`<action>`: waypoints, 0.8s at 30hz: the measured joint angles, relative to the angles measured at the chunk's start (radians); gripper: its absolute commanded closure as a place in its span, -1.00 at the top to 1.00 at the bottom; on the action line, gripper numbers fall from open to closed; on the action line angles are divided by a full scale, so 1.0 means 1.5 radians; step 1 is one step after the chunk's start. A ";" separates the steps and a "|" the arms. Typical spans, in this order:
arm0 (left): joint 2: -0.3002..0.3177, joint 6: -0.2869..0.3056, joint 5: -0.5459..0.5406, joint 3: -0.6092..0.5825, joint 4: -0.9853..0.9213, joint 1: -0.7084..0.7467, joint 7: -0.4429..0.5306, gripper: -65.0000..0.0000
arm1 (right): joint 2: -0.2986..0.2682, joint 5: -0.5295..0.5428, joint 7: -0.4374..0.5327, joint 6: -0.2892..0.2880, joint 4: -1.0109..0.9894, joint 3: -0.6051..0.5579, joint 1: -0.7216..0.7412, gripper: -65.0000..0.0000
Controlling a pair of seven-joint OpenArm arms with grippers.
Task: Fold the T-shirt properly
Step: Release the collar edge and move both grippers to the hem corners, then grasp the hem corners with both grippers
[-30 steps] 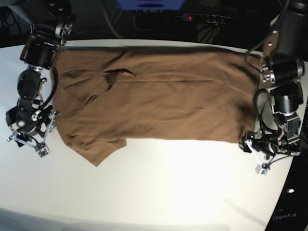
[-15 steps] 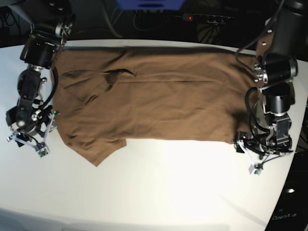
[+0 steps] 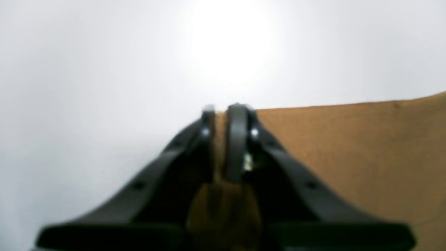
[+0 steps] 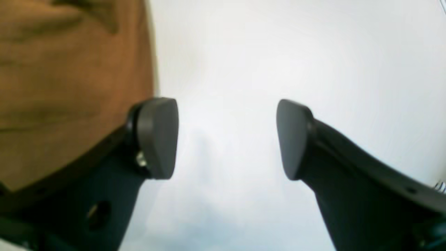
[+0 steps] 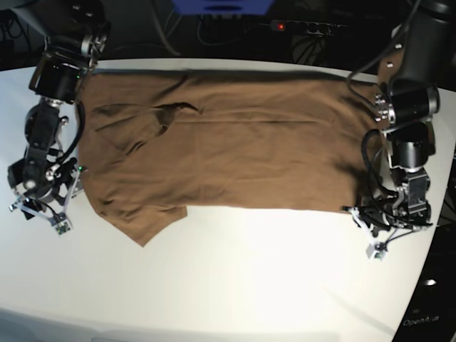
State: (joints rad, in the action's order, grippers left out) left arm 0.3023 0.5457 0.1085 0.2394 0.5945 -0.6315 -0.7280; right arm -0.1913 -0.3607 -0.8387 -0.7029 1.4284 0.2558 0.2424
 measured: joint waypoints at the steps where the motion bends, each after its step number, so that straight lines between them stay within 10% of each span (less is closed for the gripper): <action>1: 0.000 0.000 0.000 0.000 0.000 0.000 0.000 -0.92 | 0.000 0.000 0.000 0.000 0.000 0.000 0.001 0.32; 13: 0.002 0.000 -0.004 0.000 0.001 0.010 0.011 -0.92 | -0.011 0.000 0.000 0.000 -0.016 0.000 0.055 0.33; 24: 0.004 0.000 -0.010 0.001 0.006 0.020 0.020 -0.92 | -0.001 0.001 -0.075 0.000 -0.301 -0.022 0.249 0.34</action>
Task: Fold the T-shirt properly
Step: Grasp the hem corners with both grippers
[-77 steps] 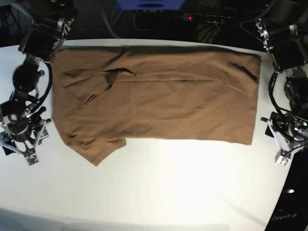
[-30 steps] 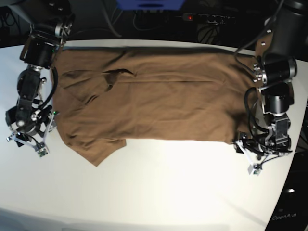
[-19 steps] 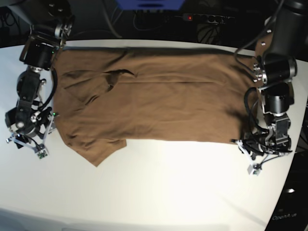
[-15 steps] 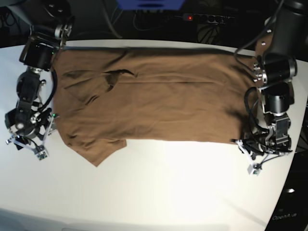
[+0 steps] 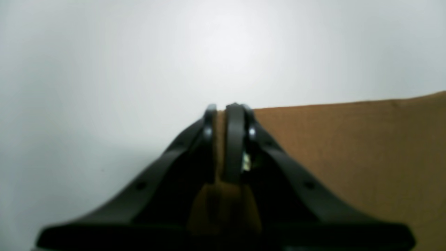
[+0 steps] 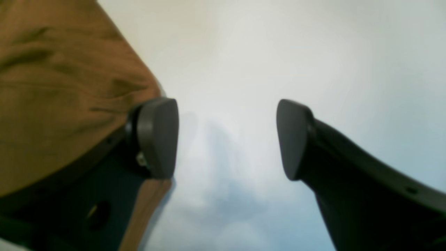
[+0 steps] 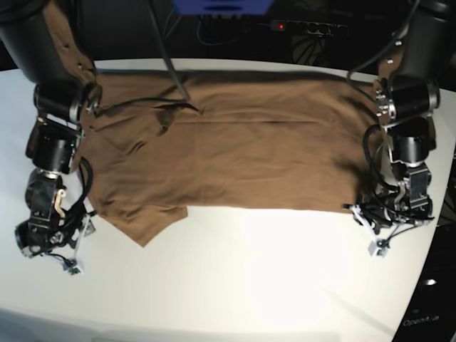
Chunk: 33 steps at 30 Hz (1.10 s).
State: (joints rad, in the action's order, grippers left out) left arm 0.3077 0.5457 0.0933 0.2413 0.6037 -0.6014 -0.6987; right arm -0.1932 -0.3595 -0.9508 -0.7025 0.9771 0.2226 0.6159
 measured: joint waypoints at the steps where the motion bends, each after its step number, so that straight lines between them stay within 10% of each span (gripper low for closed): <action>1: 0.000 0.000 0.000 0.000 0.000 0.000 0.001 -0.92 | 0.005 -0.001 -0.020 0.001 -0.014 0.001 0.011 0.34; 16: 0.000 0.000 -0.001 0.000 0.000 0.000 0.000 -0.92 | 0.010 0.166 -0.089 0.005 -0.164 0.108 0.083 0.34; 33: 0.000 0.000 -0.003 0.000 0.005 0.008 0.008 -0.92 | 0.011 0.160 -0.050 0.005 -0.167 0.108 0.043 0.34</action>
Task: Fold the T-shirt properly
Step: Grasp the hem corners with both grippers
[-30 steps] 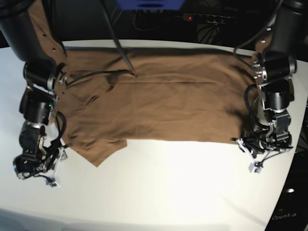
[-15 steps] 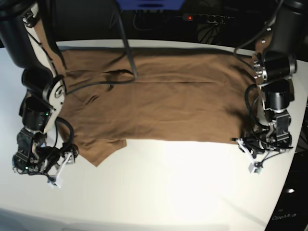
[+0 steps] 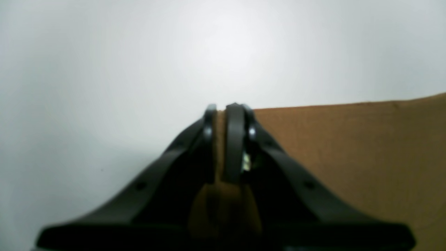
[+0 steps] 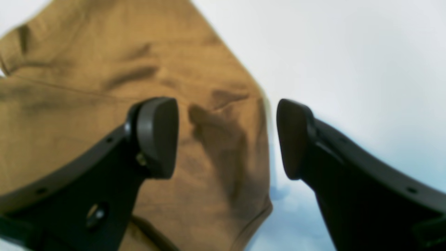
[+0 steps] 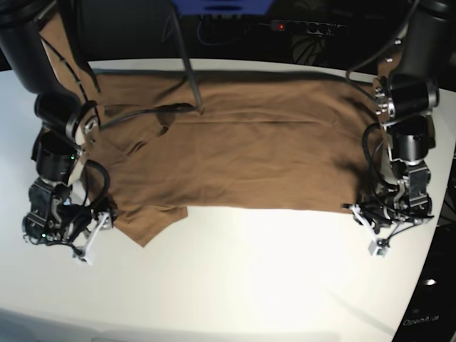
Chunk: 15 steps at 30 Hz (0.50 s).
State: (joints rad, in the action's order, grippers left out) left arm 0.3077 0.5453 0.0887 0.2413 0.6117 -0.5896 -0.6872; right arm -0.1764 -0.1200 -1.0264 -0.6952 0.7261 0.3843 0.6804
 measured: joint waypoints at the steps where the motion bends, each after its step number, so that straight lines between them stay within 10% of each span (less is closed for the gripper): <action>1: 0.000 0.000 0.000 0.000 0.000 0.000 0.000 -0.92 | 0.000 0.000 0.003 0.000 -0.001 0.000 -0.002 0.34; 15: -0.001 0.000 0.000 0.002 0.000 0.000 0.000 -0.92 | 0.008 0.005 0.040 0.000 0.002 0.001 -0.029 0.22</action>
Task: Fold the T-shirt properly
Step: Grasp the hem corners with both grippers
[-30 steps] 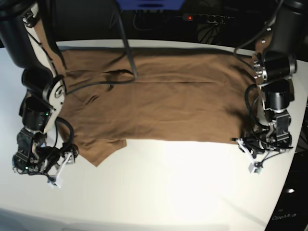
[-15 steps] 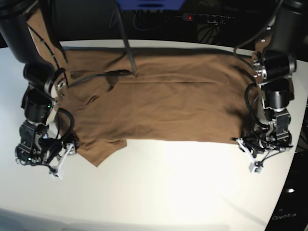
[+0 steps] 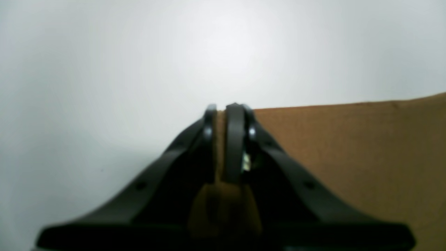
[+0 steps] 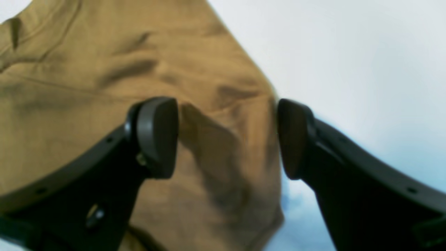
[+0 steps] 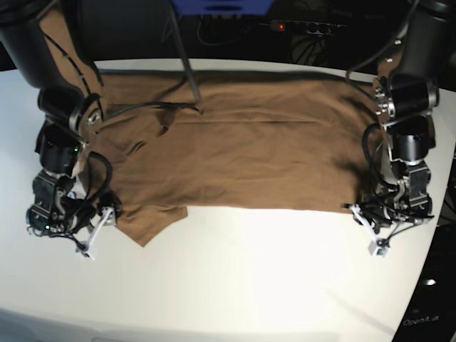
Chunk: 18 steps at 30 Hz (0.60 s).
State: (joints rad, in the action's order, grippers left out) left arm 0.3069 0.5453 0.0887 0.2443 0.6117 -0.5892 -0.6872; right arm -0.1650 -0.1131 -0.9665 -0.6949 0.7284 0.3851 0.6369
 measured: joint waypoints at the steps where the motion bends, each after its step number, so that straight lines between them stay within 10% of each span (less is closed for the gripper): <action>1: 0.000 0.000 0.000 0.000 0.000 0.000 0.000 -0.92 | 0.000 0.000 0.005 0.000 0.000 0.000 -0.002 0.14; 11: 0.000 0.000 -0.002 0.000 0.000 0.001 0.000 -0.92 | 0.009 0.001 0.013 0.000 0.002 0.000 -0.007 -0.91; 18: 0.001 0.001 -0.005 0.001 0.004 0.009 0.010 -0.92 | 0.009 -0.010 0.014 -0.001 0.002 -0.001 -0.007 -0.99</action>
State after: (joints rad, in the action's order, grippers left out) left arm 0.3077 0.5465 0.0807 0.2462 0.6174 -0.5755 -0.6720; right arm -0.1513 -0.1287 -0.9447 -0.6956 0.7311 0.3840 0.6266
